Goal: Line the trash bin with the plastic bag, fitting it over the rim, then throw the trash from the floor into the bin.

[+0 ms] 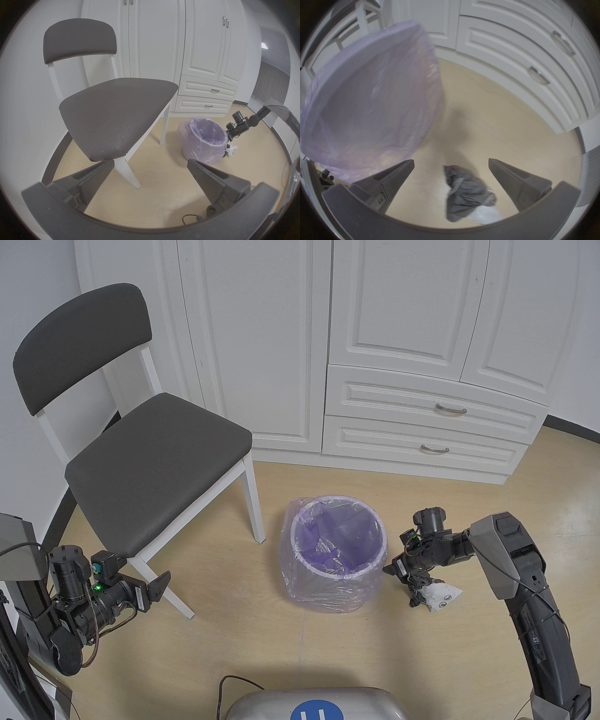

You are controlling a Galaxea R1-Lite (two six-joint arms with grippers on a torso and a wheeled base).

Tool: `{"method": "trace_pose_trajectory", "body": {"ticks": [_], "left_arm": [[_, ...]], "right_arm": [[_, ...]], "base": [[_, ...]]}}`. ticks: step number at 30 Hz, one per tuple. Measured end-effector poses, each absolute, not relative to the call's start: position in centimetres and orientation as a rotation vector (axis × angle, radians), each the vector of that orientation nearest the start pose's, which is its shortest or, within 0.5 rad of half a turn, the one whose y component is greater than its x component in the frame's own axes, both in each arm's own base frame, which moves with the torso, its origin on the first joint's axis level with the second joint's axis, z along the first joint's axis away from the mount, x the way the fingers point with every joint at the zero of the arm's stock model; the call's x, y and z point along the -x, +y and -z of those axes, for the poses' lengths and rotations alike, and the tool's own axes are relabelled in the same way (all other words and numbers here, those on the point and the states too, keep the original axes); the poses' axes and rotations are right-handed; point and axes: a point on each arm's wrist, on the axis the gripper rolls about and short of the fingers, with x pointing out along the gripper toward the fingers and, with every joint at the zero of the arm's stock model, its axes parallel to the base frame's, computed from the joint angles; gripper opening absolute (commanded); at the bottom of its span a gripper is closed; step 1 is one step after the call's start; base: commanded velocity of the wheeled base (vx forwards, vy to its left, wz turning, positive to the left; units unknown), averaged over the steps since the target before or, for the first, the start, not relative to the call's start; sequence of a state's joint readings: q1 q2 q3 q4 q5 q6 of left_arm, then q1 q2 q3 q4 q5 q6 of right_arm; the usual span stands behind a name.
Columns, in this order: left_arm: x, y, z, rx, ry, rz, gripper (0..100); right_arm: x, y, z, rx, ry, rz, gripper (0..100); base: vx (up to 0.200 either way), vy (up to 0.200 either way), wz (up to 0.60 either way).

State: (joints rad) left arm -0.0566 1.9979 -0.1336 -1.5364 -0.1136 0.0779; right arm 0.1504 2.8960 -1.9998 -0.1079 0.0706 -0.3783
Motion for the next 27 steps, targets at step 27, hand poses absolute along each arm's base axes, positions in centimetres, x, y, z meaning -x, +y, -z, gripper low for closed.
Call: {"method": "trace_pose_trajectory", "body": {"ticks": [27], "left_arm": [[-23.4,-6.2,-5.0,-0.049,0.334,0.233,100]], "right_arm": [[-50.8,6.9,9.5,0.334,0.813,-0.334,100]], "base": [[0.000,0.000,0.00]]}}
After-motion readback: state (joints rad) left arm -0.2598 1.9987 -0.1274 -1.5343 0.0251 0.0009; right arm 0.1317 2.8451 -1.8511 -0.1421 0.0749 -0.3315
